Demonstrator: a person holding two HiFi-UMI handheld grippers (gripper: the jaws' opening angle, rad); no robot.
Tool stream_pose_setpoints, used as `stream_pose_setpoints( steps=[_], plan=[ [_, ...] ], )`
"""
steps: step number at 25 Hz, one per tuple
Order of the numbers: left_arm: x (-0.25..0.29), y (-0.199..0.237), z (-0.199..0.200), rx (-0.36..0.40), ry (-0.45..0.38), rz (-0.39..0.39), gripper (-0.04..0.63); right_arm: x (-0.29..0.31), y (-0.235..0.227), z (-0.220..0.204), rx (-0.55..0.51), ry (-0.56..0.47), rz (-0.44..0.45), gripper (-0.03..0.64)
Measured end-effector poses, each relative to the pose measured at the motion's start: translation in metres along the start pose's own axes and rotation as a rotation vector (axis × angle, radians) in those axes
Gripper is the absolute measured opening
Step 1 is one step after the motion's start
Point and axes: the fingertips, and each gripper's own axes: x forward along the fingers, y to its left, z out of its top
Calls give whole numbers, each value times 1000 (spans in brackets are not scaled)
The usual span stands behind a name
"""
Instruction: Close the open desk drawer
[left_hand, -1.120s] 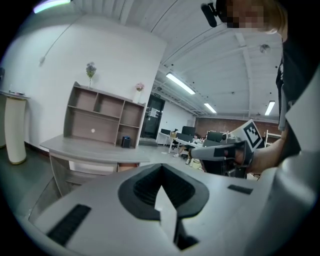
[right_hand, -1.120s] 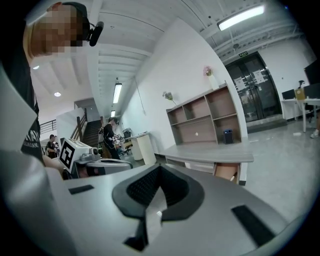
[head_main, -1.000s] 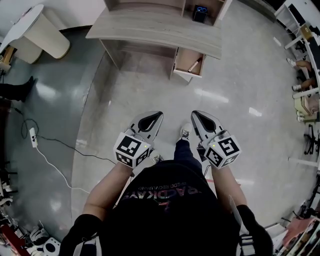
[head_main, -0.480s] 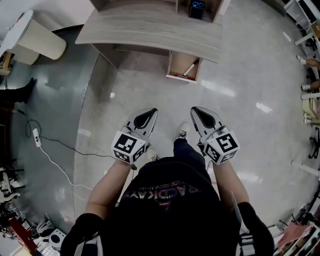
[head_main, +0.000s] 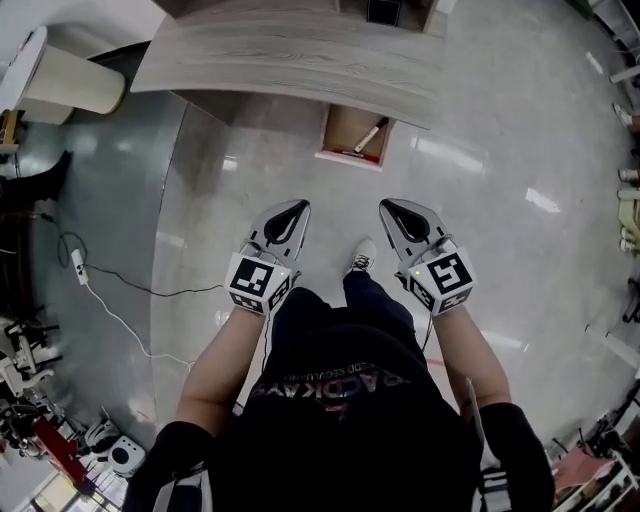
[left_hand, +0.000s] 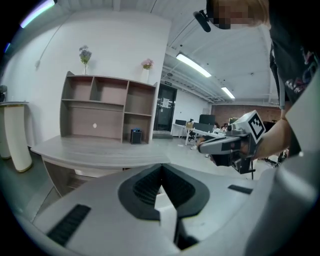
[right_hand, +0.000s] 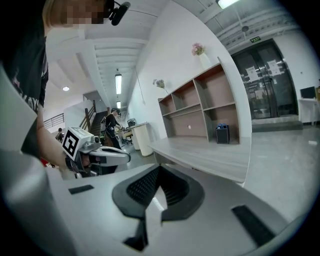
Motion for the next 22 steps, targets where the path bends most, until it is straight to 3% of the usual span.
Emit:
stream_pose_setpoints(
  steps=[11, 15, 17, 19, 22],
  plan=[
    [32, 14, -39, -21, 100, -42, 11, 24, -25, -39, 26, 36, -85, 20],
    [41, 32, -64, -4, 134, -66, 12, 36, -37, -64, 49, 75, -153, 101],
    [56, 33, -67, 2, 150, -70, 22, 29, -54, -69, 61, 87, -195, 109],
    [77, 15, -54, 11, 159, -68, 86, 2, -80, -65, 66, 110, -230, 118],
    [115, -36, -19, 27, 162, -67, 121, -61, -131, -55, 70, 146, -280, 129]
  ],
)
